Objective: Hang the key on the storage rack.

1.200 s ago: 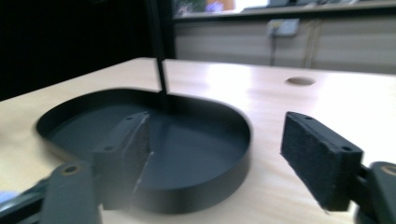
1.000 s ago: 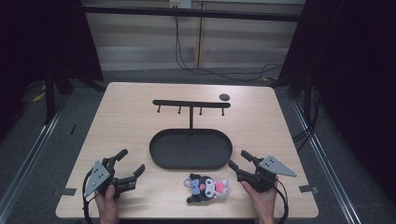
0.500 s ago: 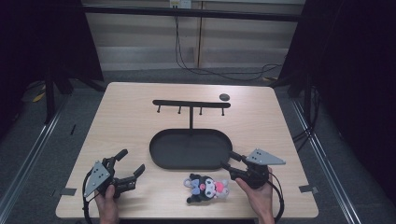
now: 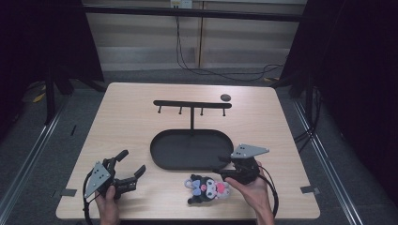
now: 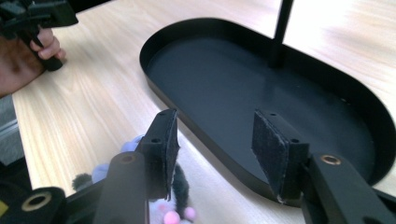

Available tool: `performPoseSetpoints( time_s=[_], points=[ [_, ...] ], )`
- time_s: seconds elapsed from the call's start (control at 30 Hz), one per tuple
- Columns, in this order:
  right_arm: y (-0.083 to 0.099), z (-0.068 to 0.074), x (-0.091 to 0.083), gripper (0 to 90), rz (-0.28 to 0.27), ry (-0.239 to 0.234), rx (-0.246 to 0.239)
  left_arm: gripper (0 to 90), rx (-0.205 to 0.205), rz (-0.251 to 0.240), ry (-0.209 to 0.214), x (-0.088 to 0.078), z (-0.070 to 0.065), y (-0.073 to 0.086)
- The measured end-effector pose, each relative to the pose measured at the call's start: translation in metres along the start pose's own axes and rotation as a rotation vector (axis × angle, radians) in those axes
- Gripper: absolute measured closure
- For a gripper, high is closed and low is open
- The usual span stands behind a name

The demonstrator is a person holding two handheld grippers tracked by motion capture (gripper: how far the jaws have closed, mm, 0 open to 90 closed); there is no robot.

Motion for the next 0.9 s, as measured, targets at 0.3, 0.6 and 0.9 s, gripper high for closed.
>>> performPoseSetpoints(
  time_s=[0.3,0.6,0.9],
  points=[
    [-0.025,0.013,0.012,52.6,0.153,-0.065,-0.065,15.2,-0.001,0.0,0.0,0.0,0.0,0.0],
    [-0.039,0.023,0.026,62.7,0.34,-0.186,-0.098,15.2,-0.001,0.0,0.0,0.0,0.0,0.0],
    [-0.048,0.032,0.042,63.6,0.45,-0.217,-0.15,15.2,0.0,0.0,0.0,0.0,0.0,0.0]
  ],
)
Point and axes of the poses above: each handheld gripper's, and its own axes: x roughly forward along the jaws, y roughly out of its underside, z roughly to its left, the point moved 3 cm from there along x, roughly forward along the jaws, and after that the axes turned 10 degrees about z, right-handed, at the moved point
